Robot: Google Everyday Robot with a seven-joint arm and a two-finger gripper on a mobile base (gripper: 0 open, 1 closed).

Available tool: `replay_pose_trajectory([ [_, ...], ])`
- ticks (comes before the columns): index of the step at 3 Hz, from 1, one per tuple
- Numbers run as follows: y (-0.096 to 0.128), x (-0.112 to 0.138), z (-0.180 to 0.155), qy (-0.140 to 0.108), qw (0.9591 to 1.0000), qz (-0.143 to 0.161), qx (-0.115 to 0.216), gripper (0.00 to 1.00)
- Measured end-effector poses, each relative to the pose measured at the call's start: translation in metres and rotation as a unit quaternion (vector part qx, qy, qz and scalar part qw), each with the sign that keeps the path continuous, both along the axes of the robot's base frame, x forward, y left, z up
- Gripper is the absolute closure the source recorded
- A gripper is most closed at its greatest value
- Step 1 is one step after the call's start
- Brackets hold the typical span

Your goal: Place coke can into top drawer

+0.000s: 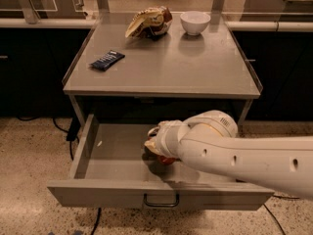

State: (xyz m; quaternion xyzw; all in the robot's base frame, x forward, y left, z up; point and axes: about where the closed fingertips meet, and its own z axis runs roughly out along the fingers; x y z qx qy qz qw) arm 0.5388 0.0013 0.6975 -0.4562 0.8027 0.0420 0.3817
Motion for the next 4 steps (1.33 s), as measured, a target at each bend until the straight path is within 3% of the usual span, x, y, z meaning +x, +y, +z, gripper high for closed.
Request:
replay_pose_trajectory([
  [4,0.019,0.014,-0.033,0.024,0.9995,0.010,-0.021,1.00],
])
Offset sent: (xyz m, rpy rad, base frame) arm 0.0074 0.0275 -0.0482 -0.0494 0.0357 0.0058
